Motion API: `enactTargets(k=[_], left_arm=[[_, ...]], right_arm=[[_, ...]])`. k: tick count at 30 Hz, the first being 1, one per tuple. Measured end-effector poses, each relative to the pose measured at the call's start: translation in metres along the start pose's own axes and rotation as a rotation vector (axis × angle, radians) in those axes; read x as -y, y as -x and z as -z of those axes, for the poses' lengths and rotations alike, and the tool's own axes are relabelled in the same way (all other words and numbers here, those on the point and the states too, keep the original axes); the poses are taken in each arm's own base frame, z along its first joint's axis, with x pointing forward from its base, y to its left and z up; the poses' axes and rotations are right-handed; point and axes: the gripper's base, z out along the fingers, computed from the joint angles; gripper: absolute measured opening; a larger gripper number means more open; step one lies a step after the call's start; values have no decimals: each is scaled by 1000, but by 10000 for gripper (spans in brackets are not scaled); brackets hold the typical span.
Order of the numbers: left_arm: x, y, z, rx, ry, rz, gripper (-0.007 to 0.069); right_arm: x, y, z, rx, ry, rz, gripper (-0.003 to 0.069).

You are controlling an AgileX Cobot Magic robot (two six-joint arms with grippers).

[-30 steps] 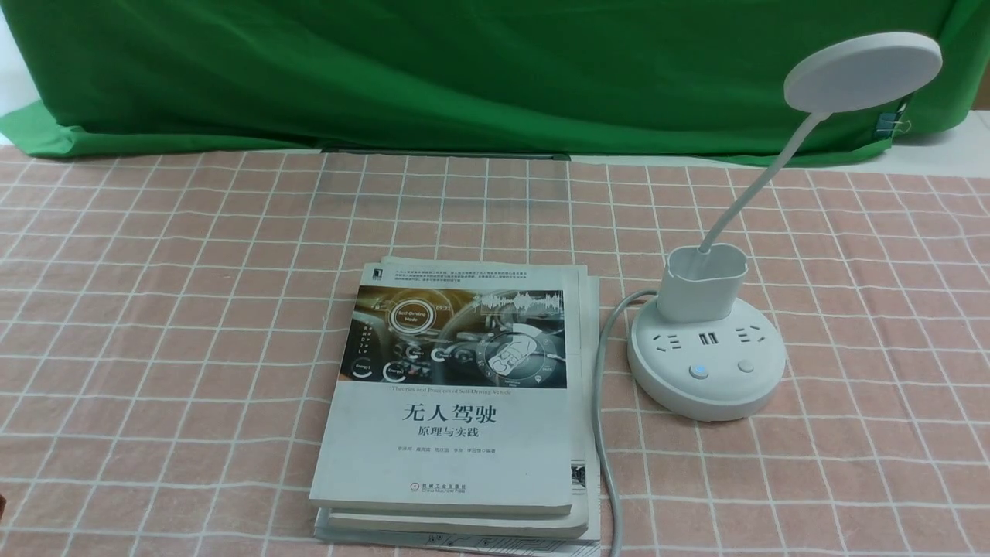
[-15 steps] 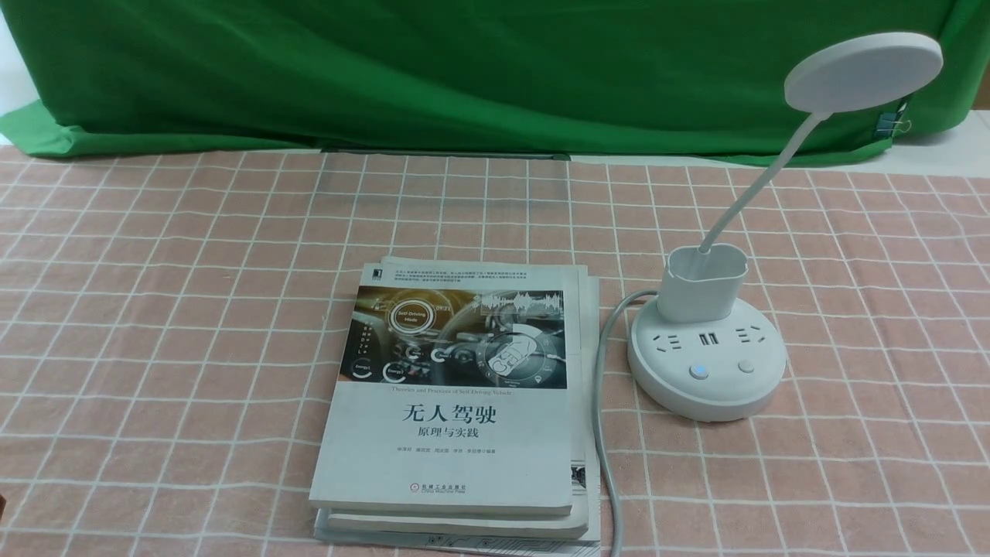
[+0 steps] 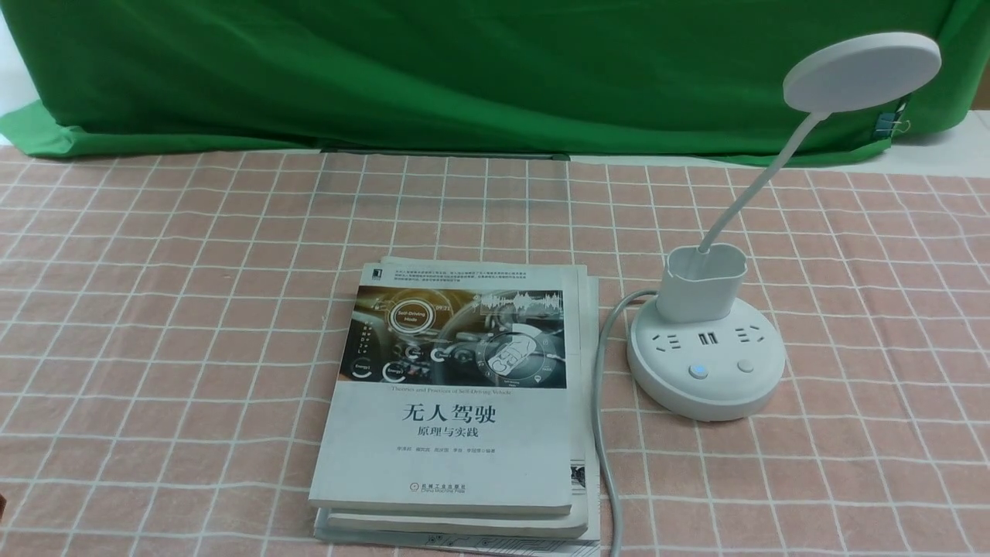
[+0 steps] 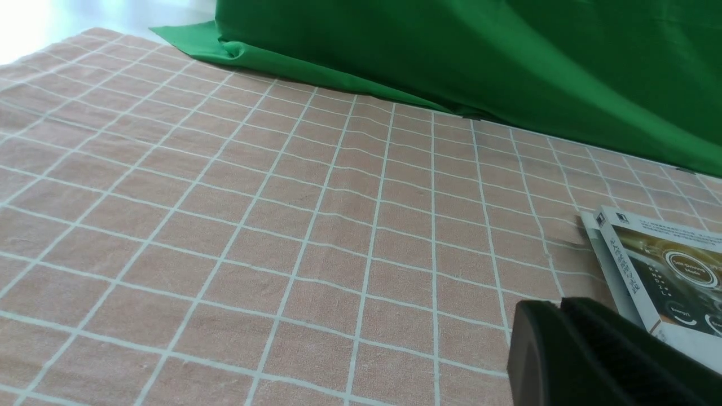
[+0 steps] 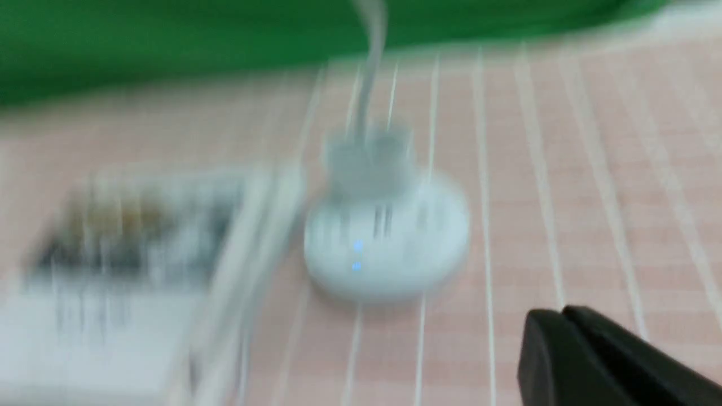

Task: Turn on the table lamp on the pink coffee tablecloth with your hand.
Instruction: 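Press the button on the base of the white desk lamp with the right gripper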

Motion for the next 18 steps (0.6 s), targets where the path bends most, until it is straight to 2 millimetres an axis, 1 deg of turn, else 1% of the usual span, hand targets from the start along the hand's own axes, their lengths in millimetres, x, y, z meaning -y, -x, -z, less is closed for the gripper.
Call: enactTargets(k=[3, 5, 6, 8, 9, 10, 14, 15, 16, 18], left_arm=[[0, 0, 0, 0, 0, 0, 19], [0, 0, 0, 0, 0, 0, 19], [0, 0, 0, 0, 0, 0, 19], [0, 0, 0, 0, 0, 0, 19], [0, 0, 0, 0, 0, 0, 19], [0, 0, 0, 0, 0, 0, 19], [0, 0, 0, 0, 0, 0, 19], [0, 0, 0, 0, 0, 0, 19], [0, 0, 0, 0, 0, 0, 19], [0, 0, 0, 0, 0, 0, 19]], right_arm=[[0, 17, -23, -244, 32, 58, 57], [1, 24, -35, -321, 42, 71, 57], [2, 28, -45, -360, 45, 70, 52], [5, 30, -59, -408, 44, 61, 36], [6, 30, -64, -426, 44, 58, 33], [9, 29, -78, -469, 41, 49, 31], [15, 21, -108, -562, 36, 32, 31], [16, 20, -111, -570, 36, 33, 31], [13, 17, -125, -600, 45, 44, 31], [6, 16, -144, -634, 70, 76, 31]])
